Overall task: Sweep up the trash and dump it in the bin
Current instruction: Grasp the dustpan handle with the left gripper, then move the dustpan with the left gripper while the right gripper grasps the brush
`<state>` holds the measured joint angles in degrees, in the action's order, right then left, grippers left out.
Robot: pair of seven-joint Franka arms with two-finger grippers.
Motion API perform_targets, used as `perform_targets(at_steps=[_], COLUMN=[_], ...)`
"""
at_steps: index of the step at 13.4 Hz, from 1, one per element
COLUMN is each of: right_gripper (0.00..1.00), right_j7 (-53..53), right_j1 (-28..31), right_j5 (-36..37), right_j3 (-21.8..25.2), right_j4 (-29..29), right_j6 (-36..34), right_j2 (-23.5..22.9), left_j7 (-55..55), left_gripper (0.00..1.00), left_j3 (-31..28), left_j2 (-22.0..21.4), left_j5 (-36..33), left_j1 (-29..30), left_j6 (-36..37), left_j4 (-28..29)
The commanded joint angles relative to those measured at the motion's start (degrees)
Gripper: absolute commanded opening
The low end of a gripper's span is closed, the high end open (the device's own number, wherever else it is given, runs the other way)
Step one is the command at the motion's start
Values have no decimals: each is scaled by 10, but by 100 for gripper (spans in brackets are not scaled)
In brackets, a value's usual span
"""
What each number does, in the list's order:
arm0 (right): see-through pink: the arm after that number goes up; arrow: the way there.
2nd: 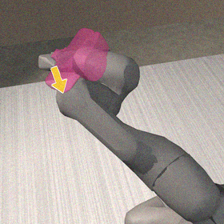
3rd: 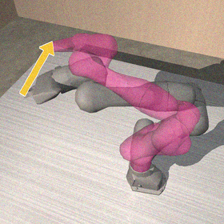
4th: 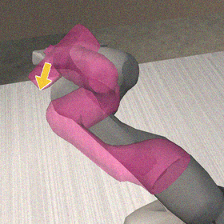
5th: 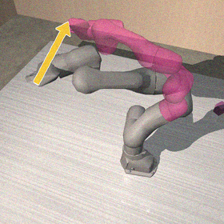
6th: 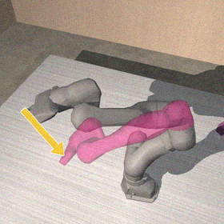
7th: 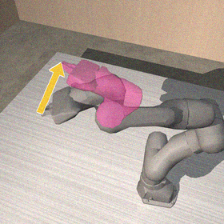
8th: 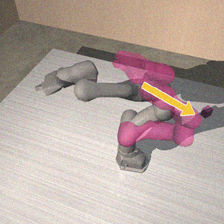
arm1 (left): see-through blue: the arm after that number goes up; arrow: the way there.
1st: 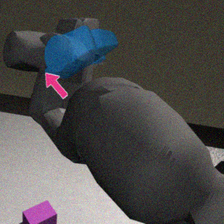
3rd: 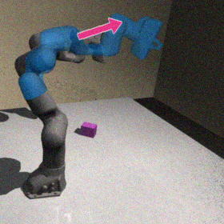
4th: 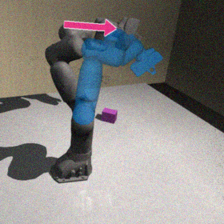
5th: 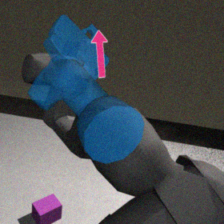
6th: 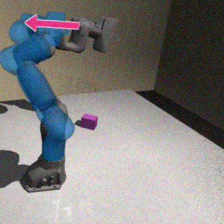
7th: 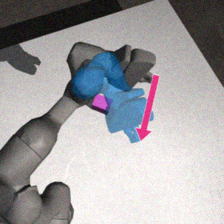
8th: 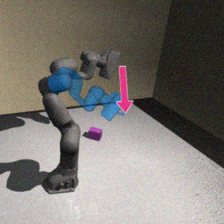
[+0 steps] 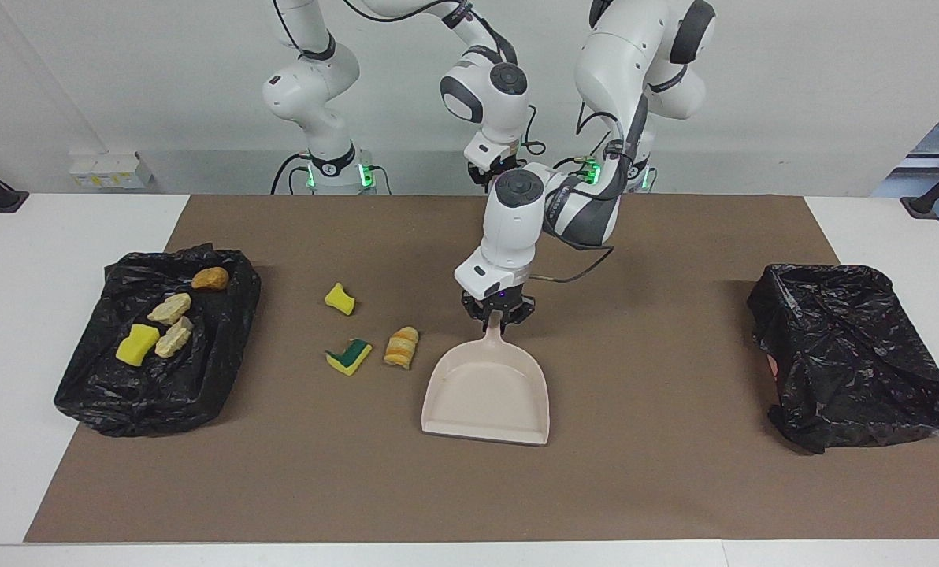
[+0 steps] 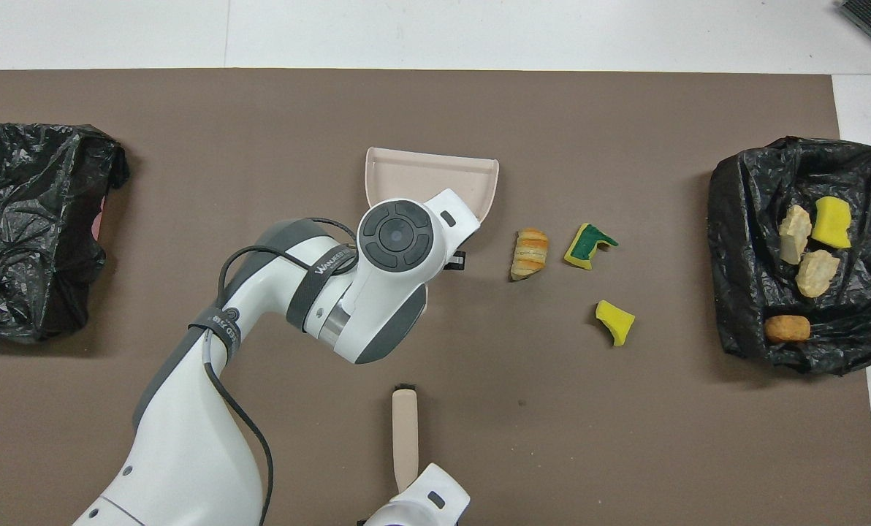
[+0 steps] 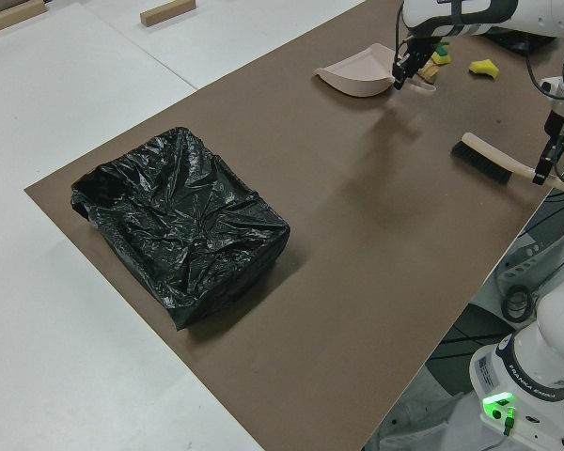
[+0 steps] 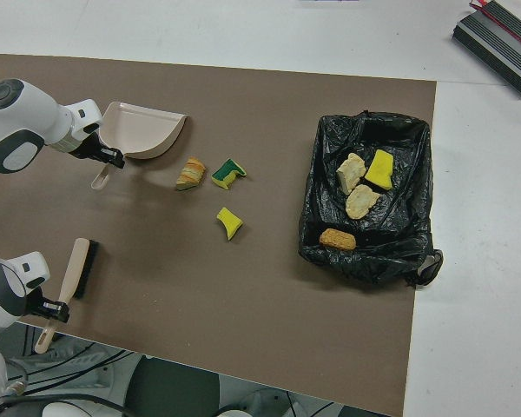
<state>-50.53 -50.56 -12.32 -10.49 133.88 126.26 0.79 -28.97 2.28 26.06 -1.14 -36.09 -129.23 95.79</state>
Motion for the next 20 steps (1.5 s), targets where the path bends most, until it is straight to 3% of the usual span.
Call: perform_targets(at_steps=[1, 5, 10, 13, 16, 20], right_gripper=[0, 0, 0, 0, 0, 0], right_j7=[-5, -9, 63, 135, 251, 383], right_j1=[-1, 7, 105, 183, 283, 396], right_j5=[-10, -10, -9, 18, 63, 155], right_j3=[1, 6, 7, 9, 8, 8], right_j4=[-2, -24, -27, -28, -45, -84], right_j6=[2, -20, -176, -228, -243, -236], right_j2=[-2, 5, 99, 128, 122, 75], left_j7=[-2, 8, 317, 398, 576, 659], left_gripper=[0, 0, 0, 0, 0, 0], left_j3=[-4, -6, -11, -11, -11, -11], left_j2=[-12, -45, -76, -77, -77, -98], left_j5=[-8, -7, -9, -11, -11, -11], left_j1=[-4, 13, 39, 48, 69, 73], left_j6=[-4, 43, 132, 139, 137, 129], left_j4=[4, 4, 5, 8, 14, 64])
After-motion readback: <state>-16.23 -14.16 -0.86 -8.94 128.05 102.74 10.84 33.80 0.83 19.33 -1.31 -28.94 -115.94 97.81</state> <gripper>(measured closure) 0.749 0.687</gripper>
